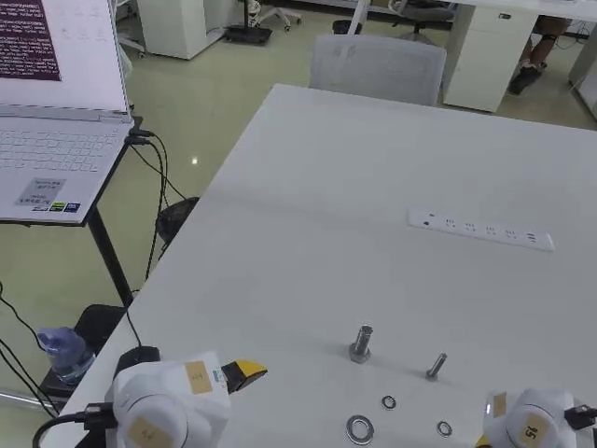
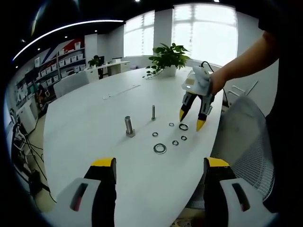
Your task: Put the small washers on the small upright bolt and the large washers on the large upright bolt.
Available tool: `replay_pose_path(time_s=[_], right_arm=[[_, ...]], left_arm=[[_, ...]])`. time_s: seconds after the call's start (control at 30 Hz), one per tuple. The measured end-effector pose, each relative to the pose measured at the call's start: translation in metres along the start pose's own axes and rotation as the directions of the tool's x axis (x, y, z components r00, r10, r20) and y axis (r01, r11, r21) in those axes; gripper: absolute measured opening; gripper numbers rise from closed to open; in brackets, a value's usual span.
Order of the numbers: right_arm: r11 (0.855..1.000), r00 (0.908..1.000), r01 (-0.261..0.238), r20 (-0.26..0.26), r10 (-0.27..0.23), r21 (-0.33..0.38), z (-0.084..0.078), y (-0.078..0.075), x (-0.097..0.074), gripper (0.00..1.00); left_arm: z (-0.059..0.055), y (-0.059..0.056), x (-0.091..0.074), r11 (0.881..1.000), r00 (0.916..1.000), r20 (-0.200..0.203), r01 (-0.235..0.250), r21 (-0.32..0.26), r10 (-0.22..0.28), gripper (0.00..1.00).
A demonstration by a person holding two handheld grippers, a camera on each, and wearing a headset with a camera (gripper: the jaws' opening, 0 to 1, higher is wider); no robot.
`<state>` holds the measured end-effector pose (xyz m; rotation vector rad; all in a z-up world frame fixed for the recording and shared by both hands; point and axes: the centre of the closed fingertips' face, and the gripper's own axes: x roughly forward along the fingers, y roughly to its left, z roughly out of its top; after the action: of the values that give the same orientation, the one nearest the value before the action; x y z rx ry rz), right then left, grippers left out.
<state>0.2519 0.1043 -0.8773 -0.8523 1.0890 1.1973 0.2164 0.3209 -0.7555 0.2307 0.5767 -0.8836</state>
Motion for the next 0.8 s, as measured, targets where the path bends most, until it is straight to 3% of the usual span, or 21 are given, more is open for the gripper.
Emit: replay_pose_path(time_s=[0.2,0.63,0.8], right_arm=[[0.998,0.9995,0.02,-0.024,-0.021,-0.056,-0.0021,-0.0015,0.0009,0.45],[0.999,0.9996,0.022,-0.015,-0.023,-0.049,-0.0017,-0.0021,0.0007,0.45],[0.998,0.9997,0.022,-0.011,-0.022,-0.052,-0.0016,-0.0021,0.0005,0.44]], left_arm=[[0.0007,-0.0015,0.0007,1.0,1.0,0.001,0.005,0.001,-0.005,0.74],[-0.0019,-0.0021,0.0012,1.0,1.0,-0.004,0.002,-0.005,-0.003,0.72],[0.0063,-0.001,0.0004,1.0,0.9999,0.014,-0.005,-0.003,0.005,0.72]])
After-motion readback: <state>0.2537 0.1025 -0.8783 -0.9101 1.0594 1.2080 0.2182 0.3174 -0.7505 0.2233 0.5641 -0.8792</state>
